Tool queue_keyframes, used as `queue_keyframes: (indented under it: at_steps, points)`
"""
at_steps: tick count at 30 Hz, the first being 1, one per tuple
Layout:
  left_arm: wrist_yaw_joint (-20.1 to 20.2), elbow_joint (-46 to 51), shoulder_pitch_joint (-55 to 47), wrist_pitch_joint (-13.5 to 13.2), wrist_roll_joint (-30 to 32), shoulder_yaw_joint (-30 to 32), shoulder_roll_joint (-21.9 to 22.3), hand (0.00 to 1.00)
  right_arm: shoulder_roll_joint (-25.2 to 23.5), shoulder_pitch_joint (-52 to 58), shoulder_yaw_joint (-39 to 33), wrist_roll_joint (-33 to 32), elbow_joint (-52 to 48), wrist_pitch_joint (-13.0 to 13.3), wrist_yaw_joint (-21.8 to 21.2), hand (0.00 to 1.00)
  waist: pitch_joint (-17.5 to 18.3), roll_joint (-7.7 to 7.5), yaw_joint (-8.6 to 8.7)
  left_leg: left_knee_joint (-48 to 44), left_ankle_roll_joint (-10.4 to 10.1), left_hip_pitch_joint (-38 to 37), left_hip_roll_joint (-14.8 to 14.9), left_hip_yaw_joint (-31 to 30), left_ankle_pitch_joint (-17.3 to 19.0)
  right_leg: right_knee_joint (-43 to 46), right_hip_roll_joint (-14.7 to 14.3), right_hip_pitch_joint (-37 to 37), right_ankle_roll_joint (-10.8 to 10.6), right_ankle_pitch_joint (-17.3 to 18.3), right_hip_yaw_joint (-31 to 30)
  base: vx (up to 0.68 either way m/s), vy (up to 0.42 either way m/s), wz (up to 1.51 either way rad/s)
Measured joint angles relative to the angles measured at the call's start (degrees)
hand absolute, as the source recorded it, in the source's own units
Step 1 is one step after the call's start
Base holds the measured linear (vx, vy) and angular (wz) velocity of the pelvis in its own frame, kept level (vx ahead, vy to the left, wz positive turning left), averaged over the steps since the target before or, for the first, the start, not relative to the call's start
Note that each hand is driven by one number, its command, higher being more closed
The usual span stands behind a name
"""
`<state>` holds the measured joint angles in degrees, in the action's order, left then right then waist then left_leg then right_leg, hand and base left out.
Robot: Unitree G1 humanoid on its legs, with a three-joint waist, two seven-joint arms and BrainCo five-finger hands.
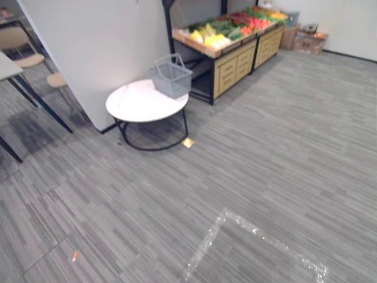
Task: Pick vegetable in the basket
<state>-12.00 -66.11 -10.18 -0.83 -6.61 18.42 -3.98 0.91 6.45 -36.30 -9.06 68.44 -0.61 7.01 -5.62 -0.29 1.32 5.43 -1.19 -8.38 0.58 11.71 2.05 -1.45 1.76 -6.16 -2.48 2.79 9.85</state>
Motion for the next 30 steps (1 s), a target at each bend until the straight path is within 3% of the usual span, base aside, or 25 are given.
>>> queue_keyframes:
  at_steps: [30]
  points:
    - [-1.15,-0.07,0.32,-1.13,-2.0,-0.52,0.33,0.0,-0.18,-0.59,-1.51,0.29,-0.06,0.21,1.59,0.0,-0.7,0.02,0.05,0.31,-0.04,-0.83,0.09,0.46,0.06,-1.42,-0.02,-1.41,-0.37,-0.24,1.19,-0.02,-0.015,0.0]
